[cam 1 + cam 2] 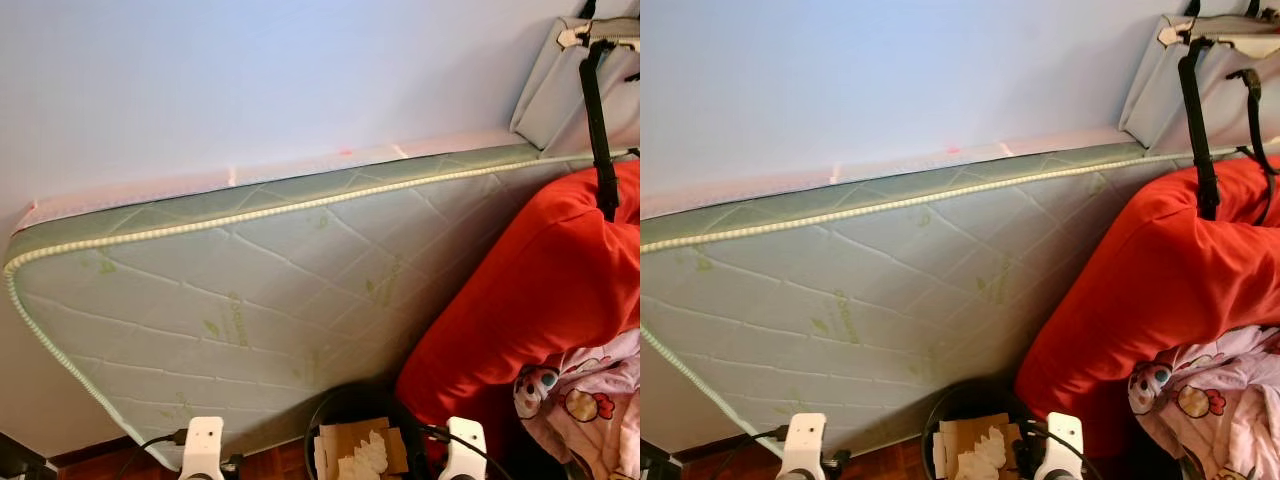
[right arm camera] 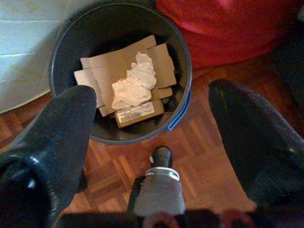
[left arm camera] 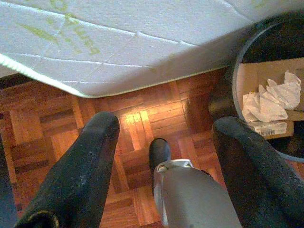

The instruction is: Clean up the room

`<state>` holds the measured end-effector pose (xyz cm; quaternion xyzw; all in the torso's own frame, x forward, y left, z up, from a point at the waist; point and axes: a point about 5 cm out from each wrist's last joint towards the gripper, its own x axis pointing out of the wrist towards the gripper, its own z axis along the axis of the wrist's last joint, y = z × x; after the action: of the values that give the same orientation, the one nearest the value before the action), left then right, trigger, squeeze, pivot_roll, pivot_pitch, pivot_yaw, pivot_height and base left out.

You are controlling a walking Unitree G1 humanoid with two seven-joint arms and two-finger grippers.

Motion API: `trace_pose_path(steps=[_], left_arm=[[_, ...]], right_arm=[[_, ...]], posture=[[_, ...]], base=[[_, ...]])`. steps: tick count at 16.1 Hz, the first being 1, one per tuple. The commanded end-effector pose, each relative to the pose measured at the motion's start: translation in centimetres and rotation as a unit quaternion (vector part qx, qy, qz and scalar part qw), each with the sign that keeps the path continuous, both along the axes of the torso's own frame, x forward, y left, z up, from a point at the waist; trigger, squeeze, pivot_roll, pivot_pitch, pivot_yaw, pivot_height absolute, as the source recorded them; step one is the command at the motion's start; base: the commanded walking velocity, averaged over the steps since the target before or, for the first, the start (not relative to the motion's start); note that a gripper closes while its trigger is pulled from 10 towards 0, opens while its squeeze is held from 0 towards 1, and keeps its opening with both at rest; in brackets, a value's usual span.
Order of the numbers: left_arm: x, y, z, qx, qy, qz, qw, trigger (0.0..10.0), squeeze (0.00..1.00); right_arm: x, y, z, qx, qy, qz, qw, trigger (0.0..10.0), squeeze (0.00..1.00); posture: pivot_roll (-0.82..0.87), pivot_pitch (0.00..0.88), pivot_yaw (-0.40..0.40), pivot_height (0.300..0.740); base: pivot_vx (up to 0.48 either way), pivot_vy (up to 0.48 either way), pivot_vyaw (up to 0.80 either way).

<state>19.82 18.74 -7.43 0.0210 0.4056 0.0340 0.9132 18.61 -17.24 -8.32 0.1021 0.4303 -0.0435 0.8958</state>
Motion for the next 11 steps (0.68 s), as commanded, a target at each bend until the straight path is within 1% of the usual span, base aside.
trace_pose_path(steps=[1, 2, 4, 6, 7, 8, 9, 10, 11], left_arm=[[-0.2, -0.6, -0.2, -0.006, 0.015, -0.009, 1.000, 10.0, 0.00], [-0.2, -1.0, -0.3, -0.011, 0.016, -0.011, 1.000, 10.0, 0.00], [-1.0, -1.3, -0.7, -0.023, 0.023, -0.017, 0.999, 10.0, 0.00], [-1.1, -1.8, -0.8, -0.026, 0.026, -0.028, 0.999, 10.0, 0.00], [-1.0, -1.9, -0.8, -0.024, 0.025, -0.035, 0.999, 10.0, 0.00], [-0.9, -1.9, -0.7, -0.024, 0.023, -0.034, 0.999, 10.0, 0.00], [-0.4, -1.7, -0.5, -0.021, 0.016, -0.031, 0.999, 10.0, 0.00], [0.0, -1.6, -0.2, -0.015, 0.010, -0.038, 0.999, 10.0, 0.00], [0.3, -1.4, -0.1, -0.009, 0.008, -0.045, 0.999, 10.0, 0.00]], right_arm=[[0.3, -1.0, 0.2, -0.009, -0.005, -0.013, 1.000, 10.0, 0.00], [0.2, -1.5, 0.3, -0.014, -0.007, -0.018, 1.000, 10.0, 0.00], [0.3, -3.7, 0.7, -0.029, -0.017, -0.031, 0.999, 10.0, 0.00], [0.3, -4.7, 0.9, -0.037, -0.021, -0.034, 0.998, 10.0, 0.00], [0.1, -5.1, 0.9, -0.035, -0.025, -0.052, 0.998, 10.0, 0.00], [0.1, -5.2, 0.9, -0.033, -0.026, -0.059, 0.997, 10.0, 0.00], [0.0, -5.1, 0.9, -0.026, -0.031, -0.076, 0.996, 10.0, 0.00], [0.0, -4.8, 0.9, -0.023, -0.031, -0.071, 0.997, 10.0, 0.00], [0.5, -4.6, 1.0, -0.022, -0.032, -0.063, 0.997, 10.0, 0.00]], posture=[[0.07, 0.000, -0.050, 0.726], [0.05, 0.000, -0.054, 0.726], [0.00, 0.000, -0.057, 0.726], [-0.02, 0.000, -0.047, 0.726], [-0.02, 0.000, -0.046, 0.726], [-0.02, 0.000, -0.048, 0.726], [-0.03, 0.000, -0.040, 0.726], [-0.04, 0.000, -0.033, 0.726], [-0.04, 0.000, -0.041, 0.726]], base=[[0.000, 0.000, 0.00], [0.000, 0.000, 0.00], [0.000, 0.000, 0.00], [0.000, 0.000, 0.00], [0.000, 0.000, 0.00], [0.000, 0.000, 0.00], [0.000, 0.000, 0.00], [0.000, 0.000, 0.00], [0.000, 0.000, 0.00]])
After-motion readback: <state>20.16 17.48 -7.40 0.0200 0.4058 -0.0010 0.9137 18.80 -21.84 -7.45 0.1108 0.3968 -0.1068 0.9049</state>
